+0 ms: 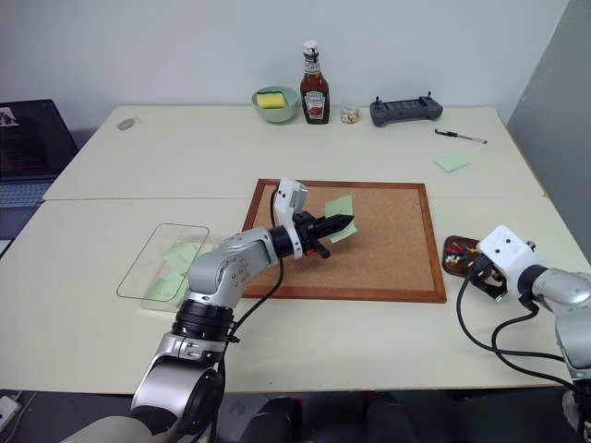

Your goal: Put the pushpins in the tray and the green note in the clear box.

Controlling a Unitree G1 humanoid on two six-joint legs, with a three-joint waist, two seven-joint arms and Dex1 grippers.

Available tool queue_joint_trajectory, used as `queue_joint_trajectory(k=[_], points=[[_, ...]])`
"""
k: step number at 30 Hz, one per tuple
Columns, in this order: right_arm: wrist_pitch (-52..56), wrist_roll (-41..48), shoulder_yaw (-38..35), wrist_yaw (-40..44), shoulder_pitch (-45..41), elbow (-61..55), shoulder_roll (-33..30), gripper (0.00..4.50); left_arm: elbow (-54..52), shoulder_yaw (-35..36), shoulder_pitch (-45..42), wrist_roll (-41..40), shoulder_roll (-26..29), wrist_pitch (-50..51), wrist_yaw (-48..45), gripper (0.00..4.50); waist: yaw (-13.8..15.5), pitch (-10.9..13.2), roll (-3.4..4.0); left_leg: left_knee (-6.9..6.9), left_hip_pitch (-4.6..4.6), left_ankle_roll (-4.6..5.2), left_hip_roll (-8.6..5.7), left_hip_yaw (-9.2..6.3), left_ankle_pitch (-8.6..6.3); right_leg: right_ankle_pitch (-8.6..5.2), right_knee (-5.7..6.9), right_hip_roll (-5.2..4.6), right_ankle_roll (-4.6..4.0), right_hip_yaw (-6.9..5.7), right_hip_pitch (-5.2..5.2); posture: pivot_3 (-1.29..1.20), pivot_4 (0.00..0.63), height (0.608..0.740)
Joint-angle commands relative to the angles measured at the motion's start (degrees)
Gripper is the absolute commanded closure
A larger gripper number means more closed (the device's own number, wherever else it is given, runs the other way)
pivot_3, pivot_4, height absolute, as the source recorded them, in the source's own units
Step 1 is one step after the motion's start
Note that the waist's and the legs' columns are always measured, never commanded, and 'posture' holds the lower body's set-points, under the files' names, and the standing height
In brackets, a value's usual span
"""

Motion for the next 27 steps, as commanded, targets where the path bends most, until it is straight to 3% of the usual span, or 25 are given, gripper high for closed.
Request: queue_joint_trajectory(k=[1,8,16,22,27], points=[[1.7,4.8,-4.4,1.8,-2.5,-4.5,-0.1,0.01,-1.6,1.3,-1.1,-0.4,0.6,-1.0,0.1,4.5,0.0,0.0,0.0,0.0,0.0,0.0,0.0,0.0,0.0,0.0,0.0,0.0,0.0,0.0,0.0,0.0,0.15,0.74],[7.5,18.6,-5.8,4.3,-9.5,-12.4,4.9,0.01,-9.3,5.6,-3.1,-0.9,5.0,1.4,4.8,4.5,-0.2,0.1,-0.16,0.0,-0.01,0.0,0.03,-0.04,0.0,0.0,0.01,0.02,0.0,-0.03,0.0,0.0,0.15,0.74],[8.8,27.5,1.3,9.7,-16.5,-13.8,9.3,0.01,-26.0,16.4,-2.4,-1.6,15.9,13.7,17.4,4.5,-0.1,0.3,-0.36,0.0,-0.05,0.0,0.04,-0.11,0.0,0.0,0.02,0.03,0.0,-0.08,-0.04,0.0,0.15,0.74],[6.4,28.1,10.2,16.4,-24.0,-9.3,12.8,0.01,-34.1,24.5,5.5,-0.8,23.2,23.4,24.2,4.5,-0.8,0.4,-0.44,-0.03,-0.01,0.01,0.06,-0.14,-0.01,0.0,0.06,0.04,0.0,-0.1,-0.06,0.0,0.15,0.74],[2.0,25.1,17.4,21.3,-27.9,-5.0,15.5,0.01,-40.8,30.1,14.5,-1.0,25.6,30.1,27.2,4.5,-0.9,0.5,-0.65,-0.02,-0.03,0.01,0.07,-0.19,-0.01,0.0,0.06,0.04,-0.01,-0.14,-0.07,0.0,0.15,0.74]])
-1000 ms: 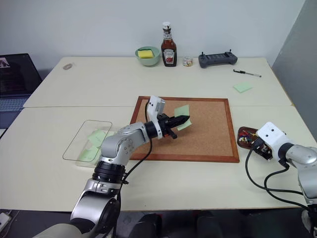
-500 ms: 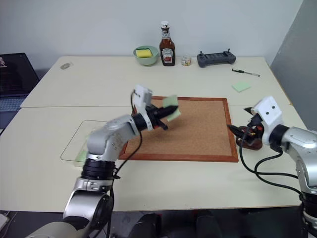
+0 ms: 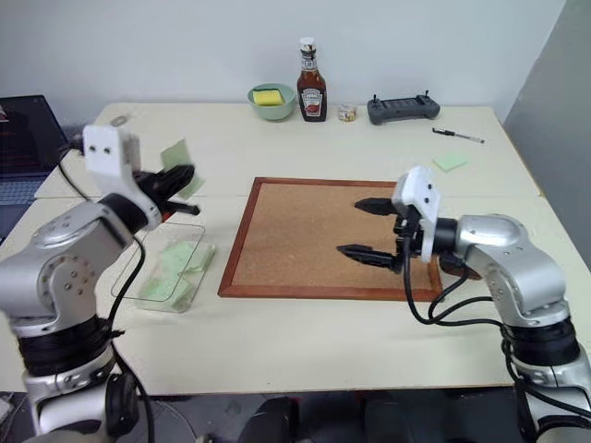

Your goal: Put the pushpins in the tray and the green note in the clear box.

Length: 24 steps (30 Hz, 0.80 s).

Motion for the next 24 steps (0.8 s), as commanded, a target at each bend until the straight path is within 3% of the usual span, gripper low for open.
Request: queue_joint_trajectory(k=[1,8,16,24], points=[[-4.3,-2.0,3.9,3.7,-3.1,2.2,1.6,0.01,-7.9,5.0,4.7,-0.6,1.6,5.1,2.1,4.5,0.1,0.1,-0.1,0.0,-0.01,0.0,0.0,-0.03,0.0,0.0,0.0,0.0,0.0,-0.03,0.0,0.0,0.15,0.74],[-9.4,-5.0,7.8,6.0,-5.7,6.7,4.7,0.01,-14.3,8.5,12.2,-0.8,0.6,10.3,3.9,4.5,0.6,0.1,-0.13,0.01,-0.05,-0.01,0.0,-0.09,0.0,0.0,0.0,-0.01,-0.01,-0.07,-0.03,0.0,0.15,0.74],[-10.8,-6.4,8.8,6.7,-6.9,8.2,6.6,0.01,-16.1,8.9,14.9,0.8,-1.5,12.0,7.1,4.5,1.0,0.1,-0.13,0.01,-0.04,-0.02,0.0,-0.07,-0.01,0.01,0.0,-0.01,-0.02,-0.05,-0.05,0.0,0.15,0.74],[-10.9,-6.7,9.0,7.1,-7.8,9.1,7.9,0.0,-17.3,9.3,16.4,1.7,-2.4,11.5,8.4,2.85,1.0,0.1,-0.13,-0.01,-0.06,-0.02,0.01,-0.06,-0.01,0.0,0.01,-0.01,-0.02,-0.05,-0.08,0.0,0.15,0.74]])
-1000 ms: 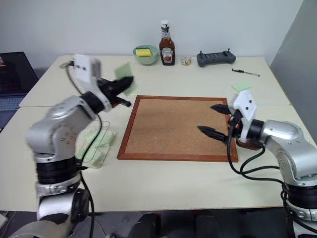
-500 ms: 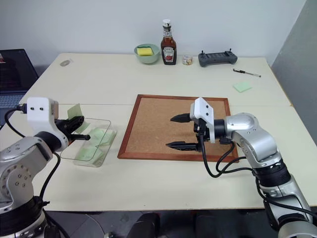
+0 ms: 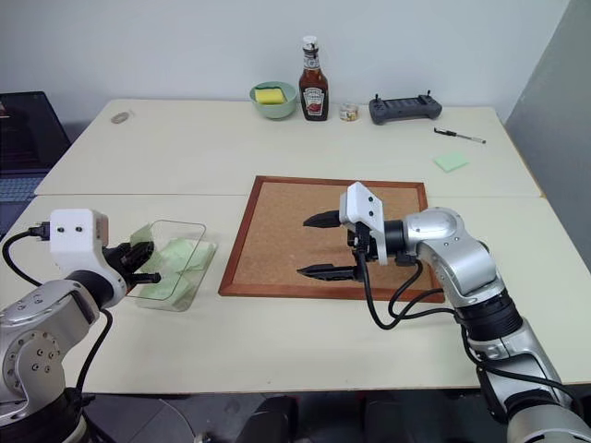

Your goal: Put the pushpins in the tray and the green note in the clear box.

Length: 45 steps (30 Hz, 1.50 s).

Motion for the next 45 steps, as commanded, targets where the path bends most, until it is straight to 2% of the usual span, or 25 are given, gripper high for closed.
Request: queue_joint_trajectory(k=[1,8,13,18,22,25,30,34,45], points=[[-1.1,-0.2,-0.2,0.7,-1.6,-0.4,0.6,0.0,-2.6,1.9,0.3,1.2,0.2,-1.2,0.8,2.62,0.0,0.0,0.0,0.0,0.01,0.0,0.0,0.0,0.0,0.0,0.0,0.0,0.0,0.0,0.0,0.0,0.15,0.74],[-1.1,-0.6,-0.5,1.2,-1.8,0.0,1.1,0.0,-2.6,2.7,0.2,2.2,0.8,-3.6,1.0,1.11,0.0,0.0,0.0,-0.01,0.01,0.0,0.0,0.0,0.0,0.0,0.0,0.0,0.0,0.0,0.0,0.0,0.15,0.74],[-0.1,0.2,-2.4,0.1,-0.8,-1.1,0.9,0.0,-2.2,-0.5,-1.3,4.2,4.0,-17.0,-2.8,0.06,0.0,0.0,-0.01,-0.01,0.0,-0.01,0.02,0.0,0.0,0.0,0.0,0.0,-0.01,0.0,-0.02,0.0,0.15,0.74],[3.3,1.9,-7.8,-5.3,3.1,-4.7,-0.3,0.0,1.0,-6.7,-4.5,2.2,3.9,-22.2,-7.6,0.06,0.3,0.0,-0.01,-0.01,-0.06,-0.02,-0.04,0.04,-0.01,0.0,-0.05,-0.05,-0.01,0.01,-0.02,0.0,0.15,0.74],[4.1,1.0,-14.0,-13.3,9.4,-7.7,-1.2,0.0,6.9,-17.4,-8.1,5.9,3.9,-27.2,-9.8,0.06,0.6,0.0,-0.02,-0.02,-0.1,-0.02,-0.05,-0.04,-0.02,0.0,-0.05,-0.04,-0.01,-0.06,-0.02,0.0,0.15,0.74],[2.8,-0.9,-17.9,-19.6,15.4,-9.6,-0.9,0.0,11.8,-22.4,-9.4,6.3,1.9,-32.0,-12.8,0.06,0.3,0.0,-0.02,-0.01,-0.12,-0.01,-0.06,0.09,-0.02,0.0,-0.05,-0.05,-0.01,0.07,-0.06,0.0,0.15,0.74],[-0.2,-2.8,-20.0,-24.7,24.3,-13.6,0.0,0.0,15.5,-25.7,-7.8,6.8,1.2,-38.1,-17.1,0.06,-0.3,0.0,-0.01,-0.1,-0.11,-0.01,0.04,0.23,-0.01,-0.01,0.08,0.01,-0.03,0.16,-0.24,0.0,0.15,0.74],[-2.2,-3.4,-20.5,-26.4,28.0,-14.6,0.4,0.0,16.4,-25.5,-6.2,6.2,1.7,-39.5,-19.3,0.06,-0.6,0.0,0.02,-0.12,-0.11,-0.01,0.07,0.27,-0.01,-0.01,0.09,0.03,-0.04,0.2,-0.29,0.0,0.15,0.74],[-6.1,-4.1,-20.1,-27.8,28.7,-11.0,0.1,0.0,17.0,-25.7,-4.7,5.7,1.0,-40.8,-22.3,0.06,-0.3,0.0,0.02,-0.07,-0.09,0.0,0.04,0.24,-0.01,-0.01,0.08,0.02,-0.04,0.16,-0.21,0.0,0.15,0.74]])
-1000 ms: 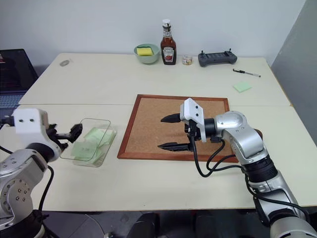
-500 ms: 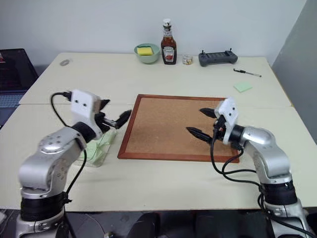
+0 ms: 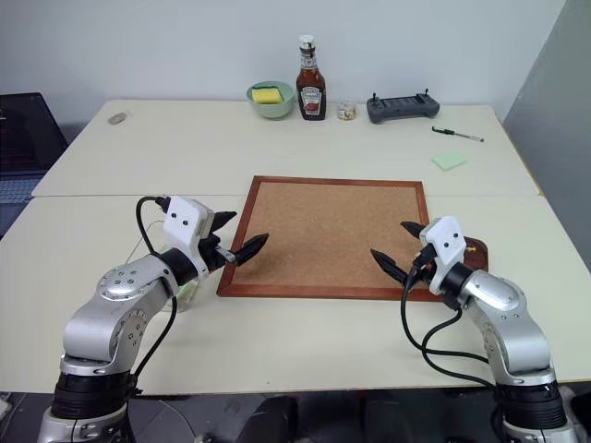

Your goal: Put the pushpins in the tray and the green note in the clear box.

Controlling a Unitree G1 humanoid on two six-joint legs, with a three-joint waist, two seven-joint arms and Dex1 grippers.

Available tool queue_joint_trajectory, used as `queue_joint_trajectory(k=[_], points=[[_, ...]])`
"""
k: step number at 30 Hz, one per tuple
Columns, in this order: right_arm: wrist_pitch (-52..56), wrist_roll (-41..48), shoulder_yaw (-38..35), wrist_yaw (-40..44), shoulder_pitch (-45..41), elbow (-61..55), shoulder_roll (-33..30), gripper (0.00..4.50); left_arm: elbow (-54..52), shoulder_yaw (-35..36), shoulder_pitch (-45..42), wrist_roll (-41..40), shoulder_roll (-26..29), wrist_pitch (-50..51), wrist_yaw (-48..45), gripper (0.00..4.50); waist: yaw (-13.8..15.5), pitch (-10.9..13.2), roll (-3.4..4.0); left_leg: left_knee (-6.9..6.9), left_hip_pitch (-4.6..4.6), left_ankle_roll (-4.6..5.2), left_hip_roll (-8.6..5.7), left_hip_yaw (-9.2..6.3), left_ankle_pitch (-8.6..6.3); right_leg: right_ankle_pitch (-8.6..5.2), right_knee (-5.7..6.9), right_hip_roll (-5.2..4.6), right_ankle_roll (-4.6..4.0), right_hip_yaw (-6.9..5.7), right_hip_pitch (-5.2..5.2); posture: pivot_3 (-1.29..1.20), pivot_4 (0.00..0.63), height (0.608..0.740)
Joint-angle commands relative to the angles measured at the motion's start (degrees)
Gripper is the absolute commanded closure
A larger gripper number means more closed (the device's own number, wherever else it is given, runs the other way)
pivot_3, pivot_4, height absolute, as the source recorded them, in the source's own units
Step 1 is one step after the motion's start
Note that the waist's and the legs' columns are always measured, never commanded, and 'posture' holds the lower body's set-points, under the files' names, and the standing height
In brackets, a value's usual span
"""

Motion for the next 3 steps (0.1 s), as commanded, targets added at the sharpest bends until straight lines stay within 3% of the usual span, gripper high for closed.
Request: queue_joint_trajectory(k=[1,3], points=[[-2.5,-0.4,-0.9,-0.4,-0.9,0.0,-0.2,0.0,-1.2,0.4,-0.2,-0.2,-0.2,-1.7,-0.4,0.06,0.0,0.0,0.0,0.0,0.0,0.0,0.0,0.0,0.0,0.0,0.0,0.0,0.0,0.0,0.0,0.0,0.15,0.74],[-2.9,-0.6,-0.6,-0.4,-1.1,0.4,-0.2,0.0,-1.1,0.5,-0.1,-0.2,-0.5,-2.6,-0.5,0.06,0.0,0.0,0.0,0.0,0.0,0.0,0.0,0.0,0.0,0.0,0.0,0.0,0.0,0.0,0.0,0.0,0.15,0.74]])
